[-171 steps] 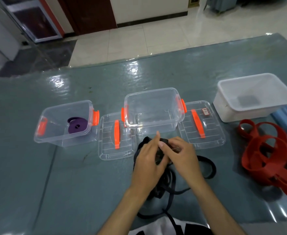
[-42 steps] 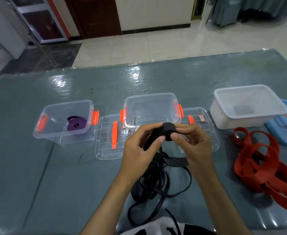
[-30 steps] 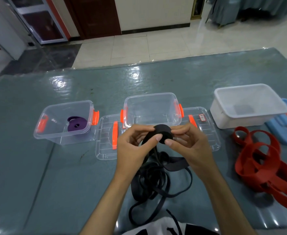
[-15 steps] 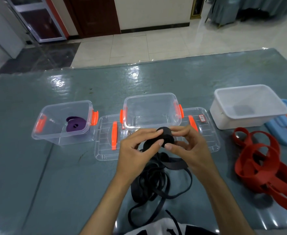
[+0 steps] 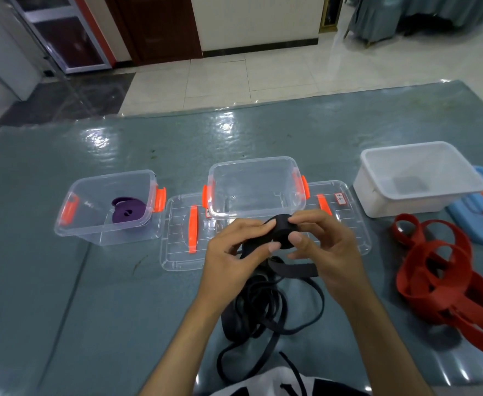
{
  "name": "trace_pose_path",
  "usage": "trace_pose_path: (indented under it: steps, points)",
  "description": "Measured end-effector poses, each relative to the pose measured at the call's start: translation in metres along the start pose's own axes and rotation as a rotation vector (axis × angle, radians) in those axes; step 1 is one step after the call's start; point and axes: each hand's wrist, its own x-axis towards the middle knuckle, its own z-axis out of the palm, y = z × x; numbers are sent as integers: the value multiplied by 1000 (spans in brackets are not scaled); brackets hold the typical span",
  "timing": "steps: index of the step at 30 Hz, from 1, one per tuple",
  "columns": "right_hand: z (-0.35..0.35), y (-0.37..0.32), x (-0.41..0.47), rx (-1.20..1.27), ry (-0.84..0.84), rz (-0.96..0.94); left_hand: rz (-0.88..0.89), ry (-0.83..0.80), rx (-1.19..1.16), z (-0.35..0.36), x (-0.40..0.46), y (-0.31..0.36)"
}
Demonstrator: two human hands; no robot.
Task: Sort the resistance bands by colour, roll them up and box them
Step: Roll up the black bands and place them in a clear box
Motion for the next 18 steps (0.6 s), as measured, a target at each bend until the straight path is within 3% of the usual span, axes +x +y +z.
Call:
trace_pose_path:
  steps: [9, 14, 18]
  points:
    - [-3, -8, -7, -102, 28, 53, -11, -13, 19, 1, -5, 4]
    - [0, -8, -7, 5, 40, -12, 79, -29, 110, 1, -2, 0]
    - [3, -9, -5, 121, 31, -1, 74, -29, 38, 0, 4, 8]
